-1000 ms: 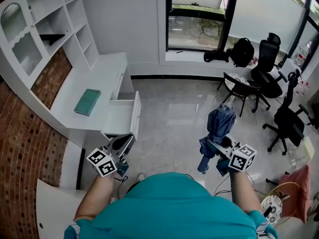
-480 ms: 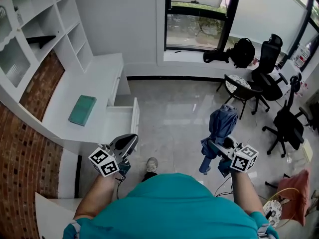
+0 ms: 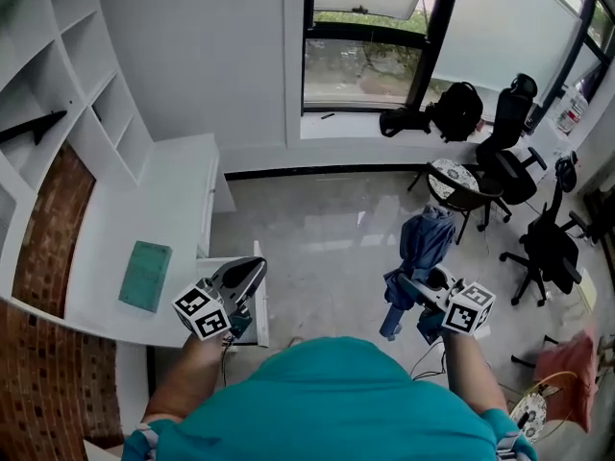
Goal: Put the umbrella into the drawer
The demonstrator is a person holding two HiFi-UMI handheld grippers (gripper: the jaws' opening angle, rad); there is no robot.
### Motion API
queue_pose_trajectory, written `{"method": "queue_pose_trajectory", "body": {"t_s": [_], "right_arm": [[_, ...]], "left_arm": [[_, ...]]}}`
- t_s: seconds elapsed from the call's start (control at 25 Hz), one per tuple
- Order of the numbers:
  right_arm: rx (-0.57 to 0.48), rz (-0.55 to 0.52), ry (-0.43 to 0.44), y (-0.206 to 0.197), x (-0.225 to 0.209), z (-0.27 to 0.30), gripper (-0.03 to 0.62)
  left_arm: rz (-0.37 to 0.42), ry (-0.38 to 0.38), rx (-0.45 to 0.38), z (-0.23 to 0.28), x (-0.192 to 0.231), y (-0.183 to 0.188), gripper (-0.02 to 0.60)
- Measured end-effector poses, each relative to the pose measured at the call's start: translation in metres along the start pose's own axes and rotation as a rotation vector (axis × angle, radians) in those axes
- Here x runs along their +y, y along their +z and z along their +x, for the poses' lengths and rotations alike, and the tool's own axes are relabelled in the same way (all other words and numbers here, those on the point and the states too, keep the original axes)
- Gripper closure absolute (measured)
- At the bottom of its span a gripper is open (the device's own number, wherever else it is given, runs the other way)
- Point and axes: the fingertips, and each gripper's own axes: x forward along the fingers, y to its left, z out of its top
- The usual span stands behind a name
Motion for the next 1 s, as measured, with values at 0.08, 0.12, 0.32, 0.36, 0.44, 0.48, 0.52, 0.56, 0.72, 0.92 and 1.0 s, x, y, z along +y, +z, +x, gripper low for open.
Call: {"method": "queue_pose_trajectory", "body": {"t_s": [0.08, 0.12, 0.32, 0.36, 0.44, 0.48, 0.52, 0.56, 0.72, 0.92, 1.0], "right_arm": [[0.0, -0.003, -0.001, 0.013, -0.007, 0.023, 0.316], [-0.001, -0.001, -0.001, 0.018, -0.011, 0.035, 0.316], [0.013, 0.031, -0.005, 0.031, -0.029, 0.089, 0.316], [0.02, 0.036, -0.005, 0.032, -0.033, 0.098, 0.316], [0.035, 0.043, -0.004, 0.033, -0.04, 0.112, 0.316], [0.042, 0.045, -0.004, 0.034, -0.044, 0.119, 0.316], [0.048, 0.046, -0.003, 0.035, -0.048, 0.124, 0.316], [0.054, 0.046, -0.002, 0.035, -0.053, 0.129, 0.316], [0.068, 0.055, 0.013, 0.042, -0.078, 0.138, 0.316], [0.073, 0.051, 0.064, 0.058, -0.119, 0.143, 0.316], [0.066, 0.053, 0.101, 0.07, -0.144, 0.144, 0.316]], "left_arm": [[-0.001, -0.004, -0.005, 0.008, 0.026, 0.009, 0.566], [-0.003, -0.004, -0.008, 0.011, 0.038, 0.013, 0.566], [-0.025, 0.007, -0.004, 0.018, 0.091, 0.012, 0.566], [-0.031, 0.012, -0.001, 0.019, 0.099, 0.01, 0.565], [-0.045, 0.024, 0.0, 0.02, 0.116, 0.008, 0.566], [-0.052, 0.03, 0.0, 0.021, 0.123, 0.008, 0.566], [-0.057, 0.036, 0.0, 0.023, 0.129, 0.008, 0.566], [-0.06, 0.041, 0.001, 0.024, 0.134, 0.008, 0.566], [-0.06, 0.069, 0.005, 0.039, 0.142, 0.006, 0.566], [-0.037, 0.124, 0.007, 0.068, 0.145, 0.008, 0.566], [-0.016, 0.158, -0.002, 0.089, 0.144, 0.012, 0.566]]}}
